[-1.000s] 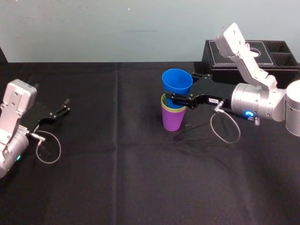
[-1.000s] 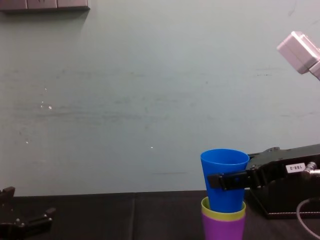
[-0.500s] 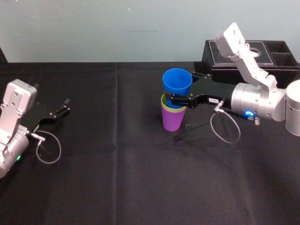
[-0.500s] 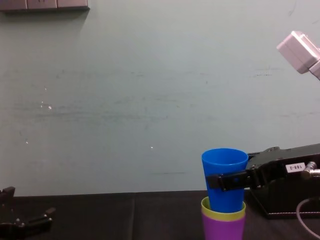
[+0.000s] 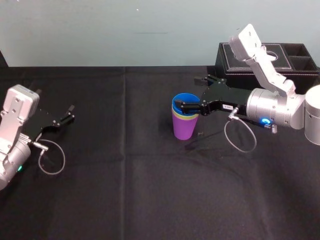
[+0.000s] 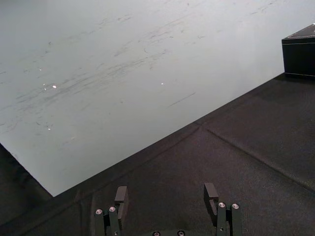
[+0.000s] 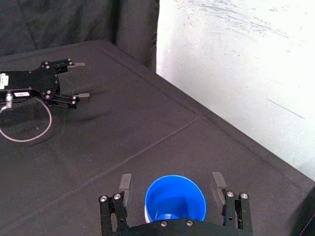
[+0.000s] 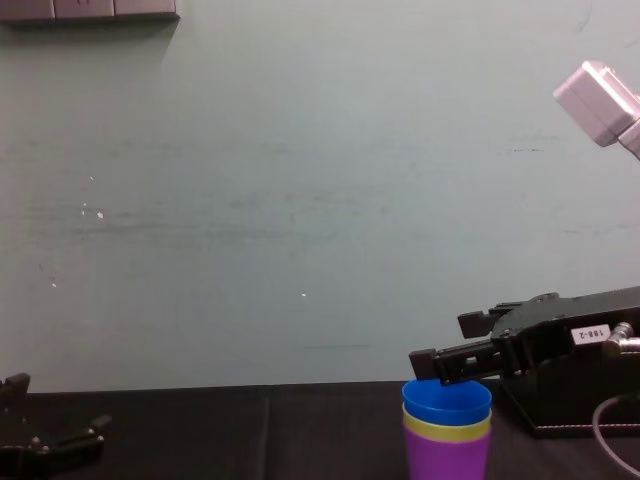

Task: Stack the three plastic cups sequentially using one hand.

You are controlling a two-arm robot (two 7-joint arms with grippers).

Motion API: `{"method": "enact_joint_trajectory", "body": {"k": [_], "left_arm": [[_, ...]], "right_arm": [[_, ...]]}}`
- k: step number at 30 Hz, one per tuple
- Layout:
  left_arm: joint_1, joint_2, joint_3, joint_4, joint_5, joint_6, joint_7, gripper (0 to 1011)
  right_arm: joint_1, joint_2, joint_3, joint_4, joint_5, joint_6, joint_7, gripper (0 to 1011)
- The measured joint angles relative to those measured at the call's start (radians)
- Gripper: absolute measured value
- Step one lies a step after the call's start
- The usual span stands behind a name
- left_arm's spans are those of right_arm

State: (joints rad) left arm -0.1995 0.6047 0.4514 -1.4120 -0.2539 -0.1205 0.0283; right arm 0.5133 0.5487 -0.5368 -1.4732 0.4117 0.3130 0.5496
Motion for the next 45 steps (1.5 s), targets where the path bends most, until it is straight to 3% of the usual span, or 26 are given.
{"method": "enact_joint_trajectory", "body": {"k": [16, 25, 31, 45], "left_arm": [[0.000, 0.000, 0.000, 0.000, 0.000, 0.000, 0.000, 1011], [0.000, 0.000, 0.000, 0.000, 0.000, 0.000, 0.000, 1011], [0.000, 0.000, 0.000, 0.000, 0.000, 0.000, 0.000, 1011], [0.000, 0.000, 0.000, 0.000, 0.000, 0.000, 0.000, 1011]], "right_arm": [[-0.013, 0.003, 0.010, -0.016, -0.007, -0.011, -0.023, 1003], [-0.079, 0.025, 0.103, -0.069, -0.001, -0.051, -0.107, 1003], [-0.124, 0.035, 0.164, -0.068, -0.008, -0.091, -0.149, 1003], [-0.192, 0.037, 0.230, -0.017, -0.062, -0.168, -0.192, 1003]]}}
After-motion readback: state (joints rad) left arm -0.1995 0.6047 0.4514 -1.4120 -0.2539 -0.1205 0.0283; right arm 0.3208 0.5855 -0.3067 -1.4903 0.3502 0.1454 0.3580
